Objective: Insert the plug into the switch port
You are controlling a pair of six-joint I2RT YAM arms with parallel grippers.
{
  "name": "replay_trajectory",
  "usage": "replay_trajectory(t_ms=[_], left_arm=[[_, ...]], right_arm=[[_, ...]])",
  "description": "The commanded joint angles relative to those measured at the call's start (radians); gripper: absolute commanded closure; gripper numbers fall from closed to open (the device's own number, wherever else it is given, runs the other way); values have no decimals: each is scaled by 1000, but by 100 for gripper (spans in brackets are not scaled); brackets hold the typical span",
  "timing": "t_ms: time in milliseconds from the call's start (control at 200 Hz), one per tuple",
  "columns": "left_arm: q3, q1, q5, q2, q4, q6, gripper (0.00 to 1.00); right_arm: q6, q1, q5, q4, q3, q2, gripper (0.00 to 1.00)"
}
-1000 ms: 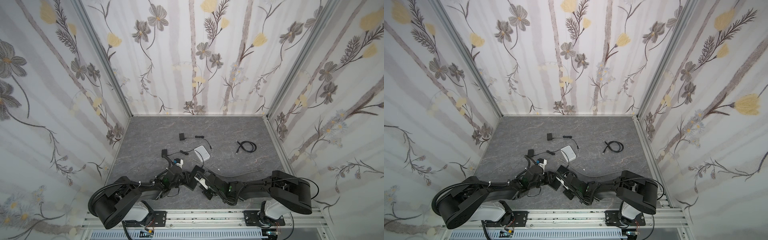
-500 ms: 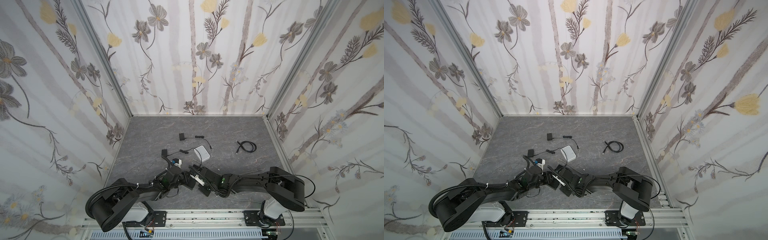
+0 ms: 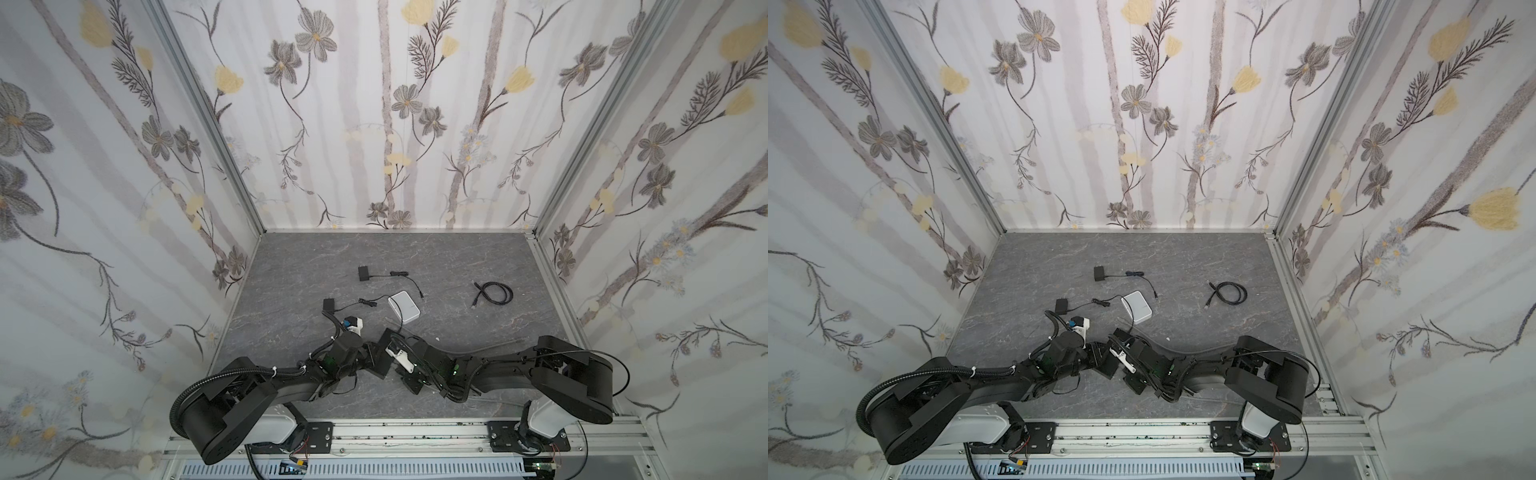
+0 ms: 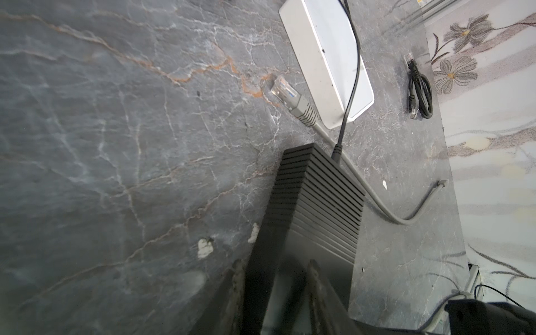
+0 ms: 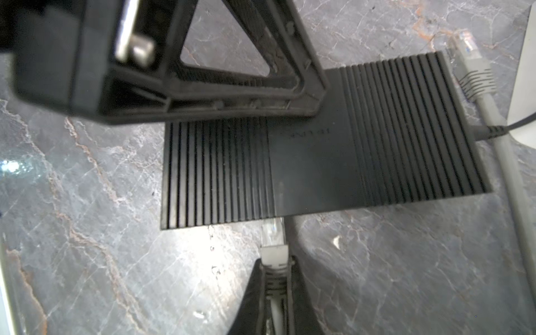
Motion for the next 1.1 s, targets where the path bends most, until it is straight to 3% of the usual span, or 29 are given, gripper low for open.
replay_trajectory(t_ms=[0, 135, 310, 864, 1094], left_arm=[[0, -26, 338, -7, -54, -25, 65], [10, -26, 330, -24, -92, -9, 66], [38, -26, 311, -23, -194, 29, 76], [39, -31, 292, -2, -249, 46, 76], [28, -33, 288, -16, -249, 42, 76]], right_arm=[[13, -2, -9, 513, -13, -43, 100], [-21, -8, -8, 465, 8, -71, 100], [-45, -9, -23, 405, 74, -62, 100], [-89, -23, -24, 311, 180, -58, 100], [-58, -26, -44, 329, 180, 12, 100]])
